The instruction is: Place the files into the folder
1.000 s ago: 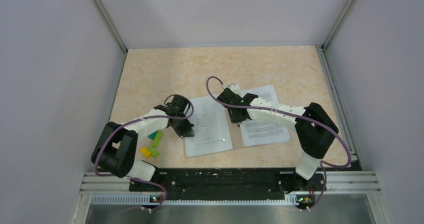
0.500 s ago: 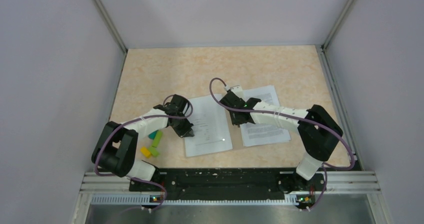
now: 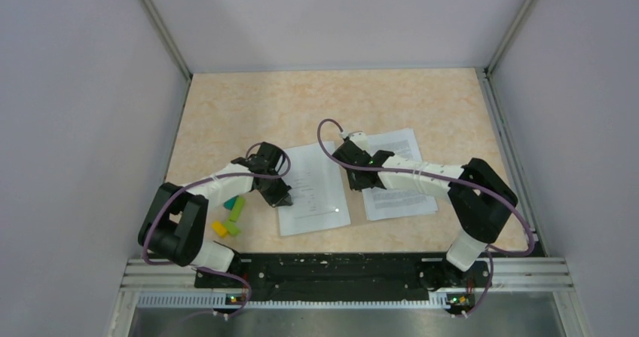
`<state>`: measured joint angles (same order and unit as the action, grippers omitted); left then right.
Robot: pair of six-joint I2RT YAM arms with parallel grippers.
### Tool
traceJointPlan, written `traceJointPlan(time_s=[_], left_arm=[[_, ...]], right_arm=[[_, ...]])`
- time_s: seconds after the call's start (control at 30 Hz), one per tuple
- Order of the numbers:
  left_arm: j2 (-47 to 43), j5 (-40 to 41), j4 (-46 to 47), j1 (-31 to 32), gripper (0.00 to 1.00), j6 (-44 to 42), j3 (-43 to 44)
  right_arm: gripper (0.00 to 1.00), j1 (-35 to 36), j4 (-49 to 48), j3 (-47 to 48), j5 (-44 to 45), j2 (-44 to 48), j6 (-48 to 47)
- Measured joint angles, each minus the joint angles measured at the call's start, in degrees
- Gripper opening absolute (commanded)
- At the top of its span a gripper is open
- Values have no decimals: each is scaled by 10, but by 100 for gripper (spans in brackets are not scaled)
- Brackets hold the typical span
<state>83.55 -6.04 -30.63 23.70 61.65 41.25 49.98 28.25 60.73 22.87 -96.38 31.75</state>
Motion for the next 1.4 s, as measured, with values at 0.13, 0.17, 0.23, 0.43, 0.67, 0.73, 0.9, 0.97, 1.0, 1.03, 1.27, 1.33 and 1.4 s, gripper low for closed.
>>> traceJointPlan(time_s=[0.13, 0.17, 0.23, 0.43, 0.67, 0.73, 0.9, 0.97, 1.0, 1.03, 1.27, 1.33, 1.4], left_arm=[[3, 0, 0, 0, 0, 0, 0], [3, 0, 0, 0, 0, 0, 0], [4, 0, 0, 0, 0, 0, 0], [6, -2, 0, 0, 0, 2, 0], [6, -4, 1, -1, 0, 3, -2], [3, -3, 4, -1, 0, 4, -5], [-5, -3, 11, -1, 0, 11, -13], [-6, -3, 13, -1, 0, 13, -14], [-7, -3, 13, -1, 0, 13, -14], [-7, -3, 13, -1, 0, 13, -15], [-8, -3, 15, -1, 0, 14, -16], [-8, -3, 15, -1, 0, 15, -16], [-8, -3, 15, -1, 0, 15, -16]], right_arm=[[0, 0, 0, 0, 0, 0, 2], [0, 0, 0, 0, 0, 0, 3], [0, 0, -2, -2, 0, -1, 4], [0, 0, -3, -5, 0, -5, 9], [0, -2, -5, -9, -1, -11, 14], [0, -3, -5, -9, -3, -17, 14], [0, -4, -4, -8, -4, -25, 14], [0, -6, -3, -7, -7, -28, 14], [0, -7, -3, -7, -9, -28, 14], [0, -8, -3, -6, -13, -29, 14], [0, -15, 4, 2, -31, -34, 9], [0, -17, 4, 2, -37, -34, 7], [0, -19, 5, 5, -43, -34, 4]])
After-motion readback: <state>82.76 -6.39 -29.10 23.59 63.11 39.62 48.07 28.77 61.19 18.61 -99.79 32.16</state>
